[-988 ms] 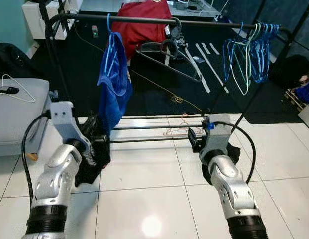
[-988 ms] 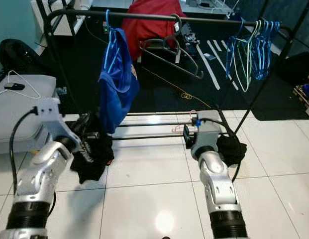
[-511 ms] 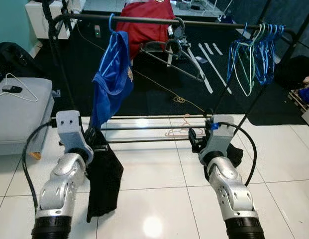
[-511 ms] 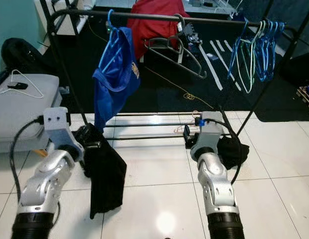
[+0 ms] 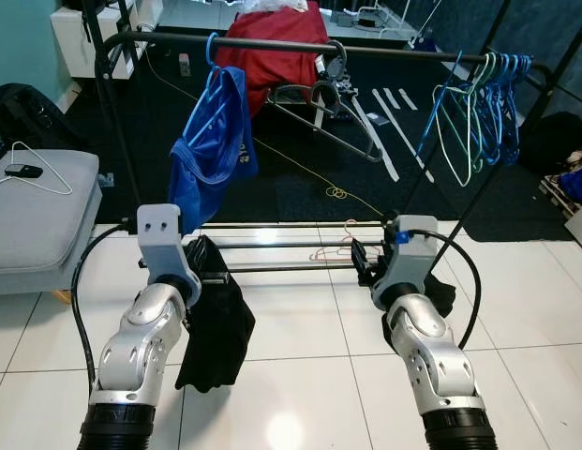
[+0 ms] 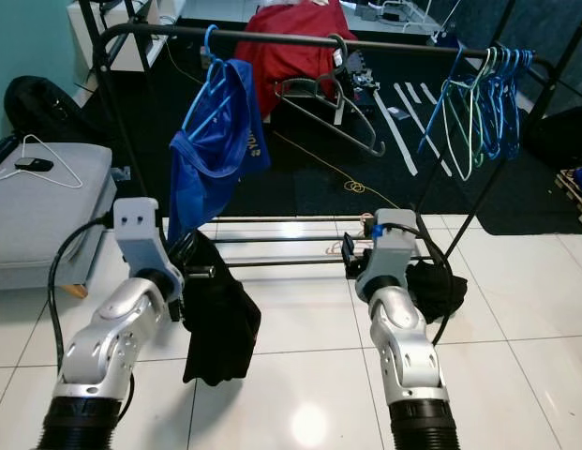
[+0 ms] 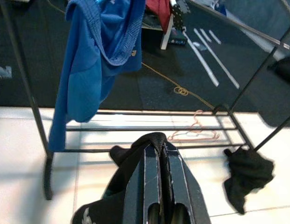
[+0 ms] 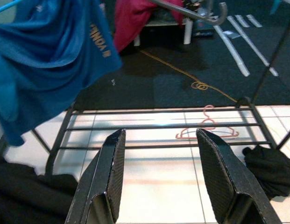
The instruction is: Hang hanger
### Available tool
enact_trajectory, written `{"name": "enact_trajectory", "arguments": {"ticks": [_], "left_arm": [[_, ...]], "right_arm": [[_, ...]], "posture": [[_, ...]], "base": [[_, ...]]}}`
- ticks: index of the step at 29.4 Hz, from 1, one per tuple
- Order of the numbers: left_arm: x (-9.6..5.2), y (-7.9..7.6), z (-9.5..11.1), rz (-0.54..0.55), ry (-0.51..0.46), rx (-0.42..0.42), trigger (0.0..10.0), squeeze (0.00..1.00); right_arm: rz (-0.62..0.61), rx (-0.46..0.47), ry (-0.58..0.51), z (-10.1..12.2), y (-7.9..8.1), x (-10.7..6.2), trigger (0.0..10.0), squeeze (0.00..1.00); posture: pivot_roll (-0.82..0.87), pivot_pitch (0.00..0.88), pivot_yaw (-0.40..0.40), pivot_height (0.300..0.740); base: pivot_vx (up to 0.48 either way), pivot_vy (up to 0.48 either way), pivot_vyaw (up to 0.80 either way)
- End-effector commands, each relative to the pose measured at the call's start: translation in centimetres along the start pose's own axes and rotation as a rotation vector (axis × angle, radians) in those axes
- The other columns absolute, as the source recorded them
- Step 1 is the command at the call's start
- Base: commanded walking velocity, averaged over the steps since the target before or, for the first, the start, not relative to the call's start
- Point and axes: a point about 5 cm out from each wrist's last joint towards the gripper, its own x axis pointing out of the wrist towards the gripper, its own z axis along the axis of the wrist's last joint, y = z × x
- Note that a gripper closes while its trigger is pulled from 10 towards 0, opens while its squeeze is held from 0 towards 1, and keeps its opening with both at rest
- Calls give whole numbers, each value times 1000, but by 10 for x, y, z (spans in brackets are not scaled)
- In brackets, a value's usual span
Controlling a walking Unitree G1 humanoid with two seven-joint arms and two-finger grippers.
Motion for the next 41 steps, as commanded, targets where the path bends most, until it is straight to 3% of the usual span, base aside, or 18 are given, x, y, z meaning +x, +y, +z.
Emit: {"name": "enact_trajectory", "arguments": {"ticks": [1, 10, 16, 19, 24, 26, 30, 33, 41], "left_arm": [[1, 1, 4, 2, -11, 47, 10000, 0], [8, 9, 5, 91, 2, 31, 10000, 0], [8, 10, -2, 109, 9, 53, 10000, 0], [6, 9, -5, 100, 18, 24, 10000, 0], [8, 3, -7, 123, -5, -67, 10000, 0], [11, -1, -6, 130, -13, -63, 10000, 0], [15, -4, -7, 112, -6, -21, 10000, 0], [16, -5, -9, 128, 6, -40, 10000, 0], [16, -2, -19, 147, 59, -61, 10000, 0]], "right_arm": [[-20, -15, 19, 0, -5, -4, 10000, 0], [-28, -69, 12, 11, -11, -8, 10000, 0], [-34, -115, 10, 16, -14, -10, 10000, 0], [-40, -113, 19, 14, -16, -12, 10000, 0], [5, -82, 48, -2, -10, -6, 10000, 0], [25, -19, 75, -10, -7, 0, 10000, 0], [49, -17, 88, -14, -7, 9, 10000, 0], [64, -8, 91, -16, -7, 19, 10000, 0], [92, -24, 80, -19, 1, 20, 10000, 0]], "posture": [[29, 150, -106, 740], [-19, 134, -130, 740], [-39, 130, -128, 740], [-18, 139, -115, 740], [3, 139, -75, 740], [5, 145, -52, 740], [12, 145, -45, 740], [17, 143, -41, 740], [18, 148, -5, 740]], "base": [[0, 0, 0], [0, 0, 0], [0, 0, 0], [0, 0, 0], [0, 0, 0], [0, 0, 0], [0, 0, 0], [0, 0, 0], [0, 0, 0]]}}
